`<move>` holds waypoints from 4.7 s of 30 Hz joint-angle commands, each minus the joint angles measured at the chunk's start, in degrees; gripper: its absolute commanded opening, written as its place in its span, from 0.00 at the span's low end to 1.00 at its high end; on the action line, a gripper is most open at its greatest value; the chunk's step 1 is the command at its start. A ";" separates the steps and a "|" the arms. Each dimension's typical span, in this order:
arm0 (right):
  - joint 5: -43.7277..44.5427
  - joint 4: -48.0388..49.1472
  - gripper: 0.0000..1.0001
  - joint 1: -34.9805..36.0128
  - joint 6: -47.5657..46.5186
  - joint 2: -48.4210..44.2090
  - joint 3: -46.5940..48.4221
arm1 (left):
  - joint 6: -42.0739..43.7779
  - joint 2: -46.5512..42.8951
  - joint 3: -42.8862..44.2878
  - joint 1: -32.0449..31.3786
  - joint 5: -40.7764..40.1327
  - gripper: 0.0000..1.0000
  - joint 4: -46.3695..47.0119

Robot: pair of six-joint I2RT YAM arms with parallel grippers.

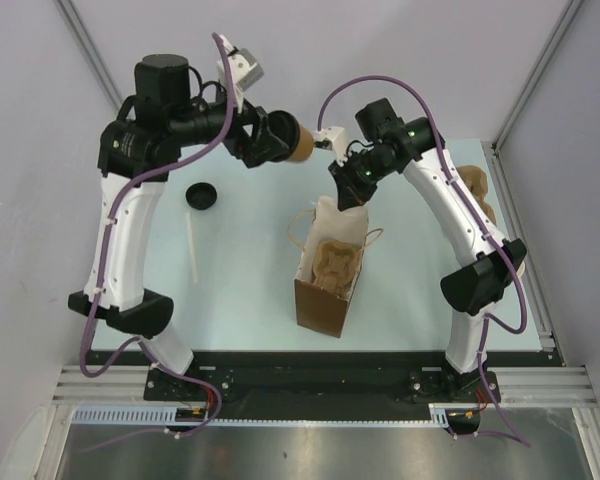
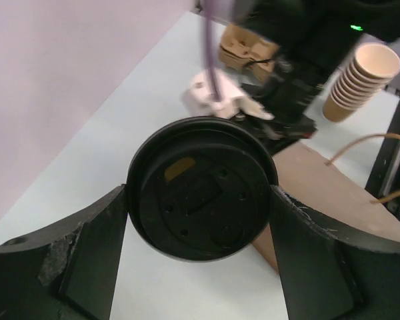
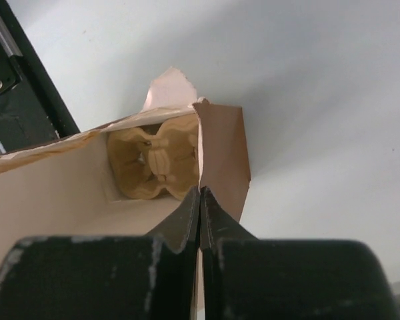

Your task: Pack the takeout coffee

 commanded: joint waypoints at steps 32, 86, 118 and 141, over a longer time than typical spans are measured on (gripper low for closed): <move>6.87 3.10 0.00 0.12 8.05 -7.69 -7.56 | -6.48 -10.57 -3.83 3.25 0.52 0.00 0.69; 7.93 2.48 0.00 -0.05 6.73 -7.17 -6.06 | 1.16 -10.84 -80.49 10.74 -18.11 0.71 30.75; 7.67 3.89 0.00 -2.43 9.98 -5.23 -4.57 | 0.46 -9.34 -7.52 -13.95 3.95 0.00 7.02; 0.11 -0.66 0.00 -6.11 13.15 -8.48 -8.17 | 13.37 -9.17 -32.59 -27.24 -18.55 0.00 1.22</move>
